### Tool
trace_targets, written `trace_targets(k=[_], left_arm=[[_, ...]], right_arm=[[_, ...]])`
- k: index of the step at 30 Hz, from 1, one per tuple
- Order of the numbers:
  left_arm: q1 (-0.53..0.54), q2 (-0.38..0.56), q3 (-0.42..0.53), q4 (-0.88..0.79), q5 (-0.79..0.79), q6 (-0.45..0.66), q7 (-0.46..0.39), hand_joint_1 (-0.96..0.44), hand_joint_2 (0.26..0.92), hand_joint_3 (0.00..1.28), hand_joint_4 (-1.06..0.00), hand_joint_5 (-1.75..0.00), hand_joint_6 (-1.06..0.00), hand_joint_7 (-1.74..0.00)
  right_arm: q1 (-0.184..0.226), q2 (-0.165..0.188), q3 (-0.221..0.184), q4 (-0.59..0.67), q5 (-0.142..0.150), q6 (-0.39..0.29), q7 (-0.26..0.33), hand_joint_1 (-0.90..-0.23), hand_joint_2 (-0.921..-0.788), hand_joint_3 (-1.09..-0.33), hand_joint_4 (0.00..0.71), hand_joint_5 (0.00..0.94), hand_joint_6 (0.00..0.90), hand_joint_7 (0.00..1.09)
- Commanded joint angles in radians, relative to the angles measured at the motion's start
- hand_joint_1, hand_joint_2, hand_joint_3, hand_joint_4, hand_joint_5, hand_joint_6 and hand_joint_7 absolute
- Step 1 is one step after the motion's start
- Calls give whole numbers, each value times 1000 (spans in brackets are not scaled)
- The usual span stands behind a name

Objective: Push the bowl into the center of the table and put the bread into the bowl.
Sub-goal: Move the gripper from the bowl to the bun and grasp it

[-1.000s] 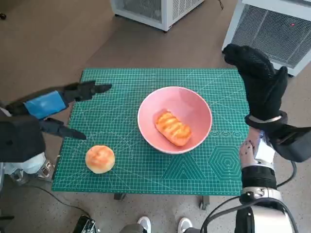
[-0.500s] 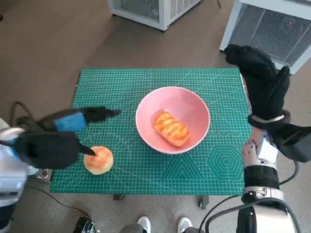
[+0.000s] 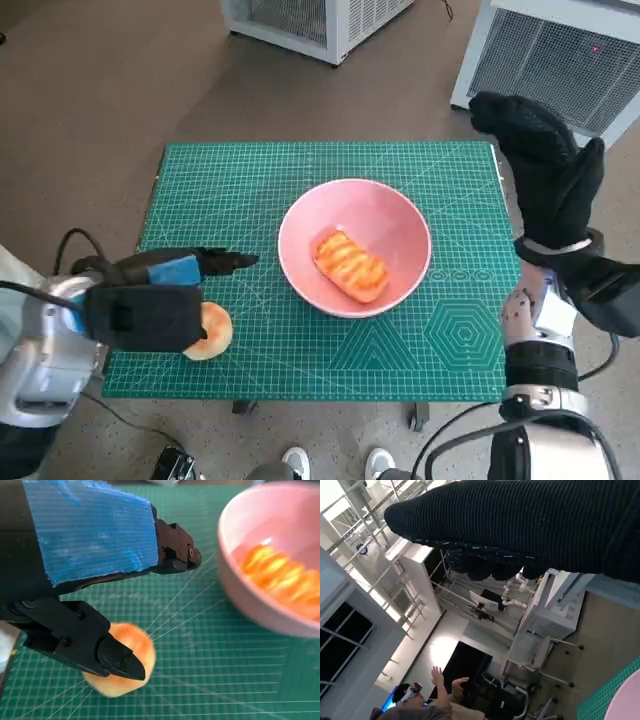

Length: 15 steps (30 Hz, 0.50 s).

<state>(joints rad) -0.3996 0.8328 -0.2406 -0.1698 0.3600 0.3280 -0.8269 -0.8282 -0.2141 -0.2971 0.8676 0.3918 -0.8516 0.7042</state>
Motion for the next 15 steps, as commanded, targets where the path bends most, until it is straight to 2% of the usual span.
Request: trace_targets(k=[1,15], left_arm=[[22,0,-28,-3,42,38,-6,-180,749,4,-176,-2,-293,-1],[34,2,-57,-20,98,96,-31,-205,744,1,-176,0,-285,0]], right_arm=[[7,-8,-2,9,1,1,5,-680,-921,-620,211,0,307,56],[8,-7,2,6,-3,-10,2,-670,-921,-640,210,0,305,50]])
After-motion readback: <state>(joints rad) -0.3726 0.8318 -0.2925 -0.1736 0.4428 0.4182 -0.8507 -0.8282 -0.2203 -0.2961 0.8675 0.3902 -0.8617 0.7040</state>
